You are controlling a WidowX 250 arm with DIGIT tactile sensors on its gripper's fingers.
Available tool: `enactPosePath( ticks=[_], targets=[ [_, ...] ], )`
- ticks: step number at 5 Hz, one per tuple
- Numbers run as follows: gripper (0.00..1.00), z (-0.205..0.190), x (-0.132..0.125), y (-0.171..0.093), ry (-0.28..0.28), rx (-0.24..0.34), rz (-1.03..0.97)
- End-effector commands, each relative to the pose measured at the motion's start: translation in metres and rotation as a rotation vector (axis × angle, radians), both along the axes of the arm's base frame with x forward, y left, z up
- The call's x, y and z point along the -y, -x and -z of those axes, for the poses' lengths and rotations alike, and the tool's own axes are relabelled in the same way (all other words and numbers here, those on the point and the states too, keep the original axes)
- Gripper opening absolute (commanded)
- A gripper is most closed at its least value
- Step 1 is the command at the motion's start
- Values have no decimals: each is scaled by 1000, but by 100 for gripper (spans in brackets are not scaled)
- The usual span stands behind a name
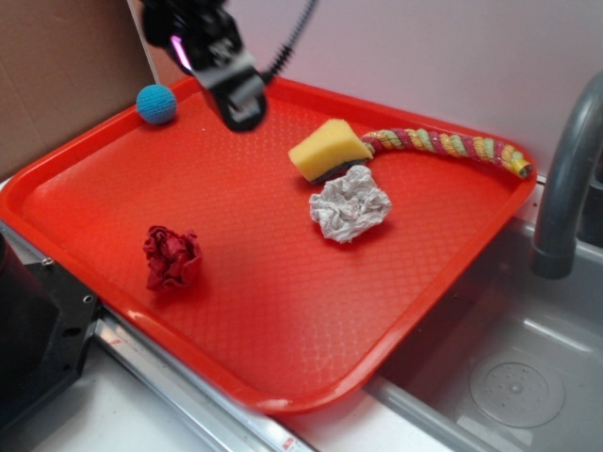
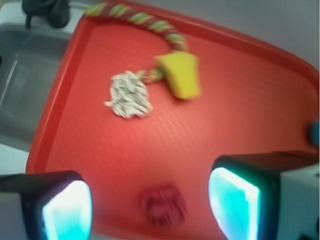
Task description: Grab the white paper.
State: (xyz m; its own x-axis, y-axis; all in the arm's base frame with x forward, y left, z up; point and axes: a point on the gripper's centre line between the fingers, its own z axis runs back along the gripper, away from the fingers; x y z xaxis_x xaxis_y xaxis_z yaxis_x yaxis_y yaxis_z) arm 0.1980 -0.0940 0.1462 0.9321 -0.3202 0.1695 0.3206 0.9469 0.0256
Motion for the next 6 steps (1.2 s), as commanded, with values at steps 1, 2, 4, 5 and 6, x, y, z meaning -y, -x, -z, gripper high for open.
enactPosePath(
  ticks=[1,2,4,5,6],
  targets=[
    [100,69,22,-51,-82,16,96],
    [100,104,22,-59,-95,-16,125],
    [10,121,20,-50,-38,-58,111],
    [0,117,17,-43,-8,-69,78],
    [0,115,17,-39,-2,-69,59]
  ],
)
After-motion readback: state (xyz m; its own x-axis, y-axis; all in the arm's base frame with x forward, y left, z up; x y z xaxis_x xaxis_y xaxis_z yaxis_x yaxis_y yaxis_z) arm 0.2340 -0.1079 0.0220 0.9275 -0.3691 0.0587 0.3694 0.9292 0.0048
